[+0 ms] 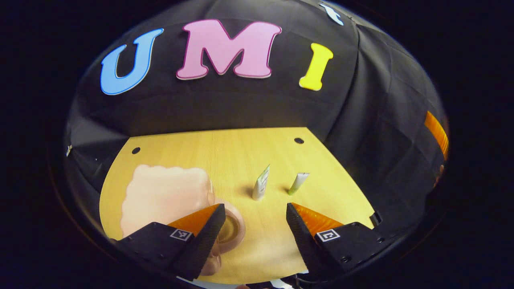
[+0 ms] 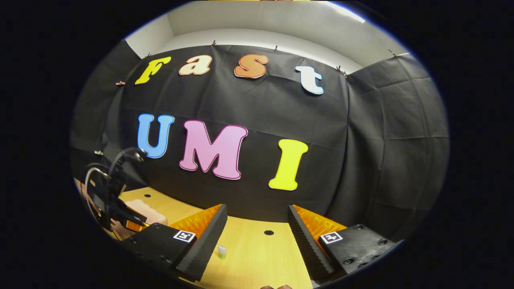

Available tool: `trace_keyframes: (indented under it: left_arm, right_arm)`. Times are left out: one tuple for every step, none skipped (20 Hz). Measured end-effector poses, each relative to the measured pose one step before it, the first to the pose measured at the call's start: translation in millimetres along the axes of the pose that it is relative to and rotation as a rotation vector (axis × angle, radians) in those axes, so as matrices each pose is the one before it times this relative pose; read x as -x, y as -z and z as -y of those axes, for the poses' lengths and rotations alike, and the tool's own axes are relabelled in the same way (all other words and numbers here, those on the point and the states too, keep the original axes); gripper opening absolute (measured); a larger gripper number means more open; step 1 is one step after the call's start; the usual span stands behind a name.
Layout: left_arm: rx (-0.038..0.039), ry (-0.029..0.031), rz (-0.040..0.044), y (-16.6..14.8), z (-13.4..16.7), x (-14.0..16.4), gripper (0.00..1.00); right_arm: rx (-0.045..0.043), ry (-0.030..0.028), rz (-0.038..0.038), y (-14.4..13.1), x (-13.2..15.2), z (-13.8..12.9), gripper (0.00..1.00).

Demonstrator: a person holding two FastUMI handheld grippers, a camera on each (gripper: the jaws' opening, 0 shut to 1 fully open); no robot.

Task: First open the suitcase, pack the skin care products into it, and then close the suitcase.

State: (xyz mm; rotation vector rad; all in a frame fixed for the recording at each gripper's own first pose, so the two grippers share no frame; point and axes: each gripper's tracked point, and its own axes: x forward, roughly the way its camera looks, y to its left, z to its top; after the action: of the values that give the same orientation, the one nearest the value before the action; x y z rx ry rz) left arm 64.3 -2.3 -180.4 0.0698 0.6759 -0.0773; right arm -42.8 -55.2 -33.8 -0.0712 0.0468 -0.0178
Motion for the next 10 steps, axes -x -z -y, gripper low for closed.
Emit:
trace_keyframes:
  left_arm:
    - [-0.01075, -0.00726, -0.08824, 13.56, -4.18, -14.31, 0.96]
    - [0.00541, -0.00024, -0.05255, 6.18, 0.55, -11.07, 0.96]
    - [0.02613, 0.01215, -0.06362, 6.52, 0.21, -15.92, 0.96]
    - [0.03240, -0.00590, -0.05549, 5.75, -2.76, -9.49, 0.96]
    - [0.03804, 0.00837, -0.05077, 6.40, -1.56, -9.41, 0.96]
    - [0.04784, 0.00741, -0.03159, 1.86, -2.26, -9.17, 0.96]
    - [0.05757, -0.00652, -0.04941, 7.36, -5.86, -10.16, 0.96]
    - [0.03576, -0.00619, -0.02973, 3.47, -3.85, -4.86, 0.97]
    - [0.02087, 0.01338, -0.01085, 0.91, 3.17, -7.62, 0.95]
    - [-0.01732, -0.01250, 0.01027, -3.73, -0.01, -3.88, 0.92]
  right_arm:
    - [-0.00830, 0.00764, -0.00954, 2.17, 1.52, 4.17, 0.96]
    - [-0.01002, 0.00461, -0.00823, 2.09, 1.40, 3.13, 0.96]
    - [-0.01014, 0.00837, -0.00918, 2.46, 3.54, 4.09, 0.96]
    - [-0.00211, 0.00625, -0.00662, 2.65, 1.00, 3.21, 0.96]
    - [0.00081, 0.00286, -0.01046, 2.74, 3.07, 2.82, 0.96]
    - [0.00012, 0.00059, -0.01025, 2.78, 2.46, 1.96, 0.96]
    - [-0.00341, 0.00700, -0.00517, 0.99, 4.42, 4.35, 0.96]
    - [-0.00007, 0.00683, -0.00391, 1.08, 2.77, 4.11, 0.96]
    - [0.00136, 0.01061, -0.00537, 2.86, 2.69, 4.77, 0.96]
    - [-0.00290, 0.01616, -0.00787, 2.87, 3.95, 7.06, 0.95]
